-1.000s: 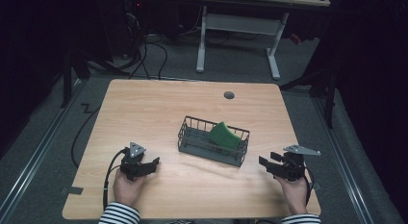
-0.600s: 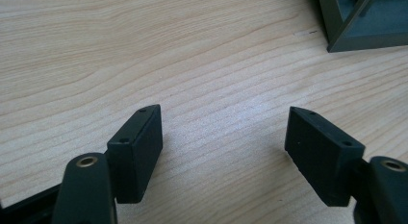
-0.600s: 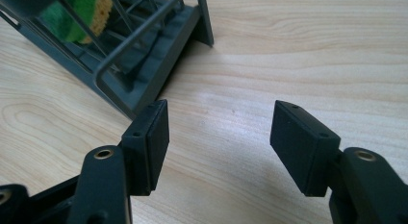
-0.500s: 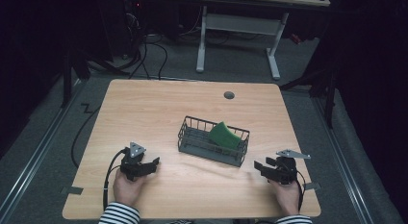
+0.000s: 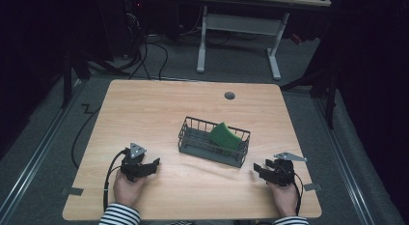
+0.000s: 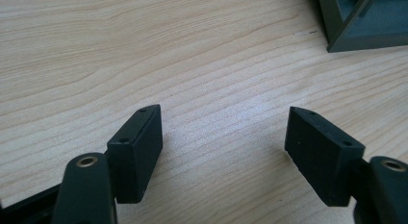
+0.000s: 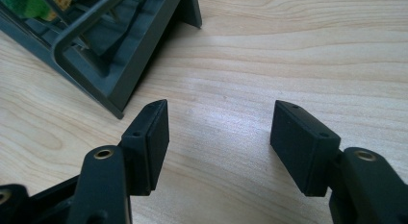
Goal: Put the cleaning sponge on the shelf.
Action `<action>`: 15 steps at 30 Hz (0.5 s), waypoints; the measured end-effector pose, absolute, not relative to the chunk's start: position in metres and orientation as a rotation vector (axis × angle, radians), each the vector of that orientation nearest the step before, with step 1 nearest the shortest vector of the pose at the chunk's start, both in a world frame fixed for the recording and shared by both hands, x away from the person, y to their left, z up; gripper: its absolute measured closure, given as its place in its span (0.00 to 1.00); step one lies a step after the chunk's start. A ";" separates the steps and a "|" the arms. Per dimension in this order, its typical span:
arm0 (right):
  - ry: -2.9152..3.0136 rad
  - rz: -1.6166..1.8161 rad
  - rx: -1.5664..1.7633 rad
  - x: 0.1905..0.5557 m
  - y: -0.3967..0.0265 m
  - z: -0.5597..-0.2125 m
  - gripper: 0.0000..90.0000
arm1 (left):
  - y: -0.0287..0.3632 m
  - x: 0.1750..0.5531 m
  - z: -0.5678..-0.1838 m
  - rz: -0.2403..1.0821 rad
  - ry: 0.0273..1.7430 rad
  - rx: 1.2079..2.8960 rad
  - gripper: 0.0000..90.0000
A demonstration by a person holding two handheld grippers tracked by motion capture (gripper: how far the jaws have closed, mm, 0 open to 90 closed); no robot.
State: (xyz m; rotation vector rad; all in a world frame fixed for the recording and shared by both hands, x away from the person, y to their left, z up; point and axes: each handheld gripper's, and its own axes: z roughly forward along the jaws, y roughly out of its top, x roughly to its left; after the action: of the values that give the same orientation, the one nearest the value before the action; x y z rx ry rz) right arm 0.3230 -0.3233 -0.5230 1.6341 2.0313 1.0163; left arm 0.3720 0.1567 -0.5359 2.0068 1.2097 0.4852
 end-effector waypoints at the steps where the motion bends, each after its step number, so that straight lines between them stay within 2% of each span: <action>1: 2.030 1.018 1.637 0.323 -0.323 -0.524 0.43 | 0.157 0.372 -0.536 0.486 1.209 2.008 0.33; 15: 2.010 0.977 1.596 0.322 -0.318 -0.528 0.43 | 0.156 0.372 -0.536 0.489 1.208 2.010 0.33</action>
State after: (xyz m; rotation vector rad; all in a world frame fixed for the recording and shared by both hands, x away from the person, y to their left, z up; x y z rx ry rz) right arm 0.3219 -0.3183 -0.5276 1.5956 2.0099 0.9770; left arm 0.3720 0.1564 -0.5359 2.0096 1.2082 0.4893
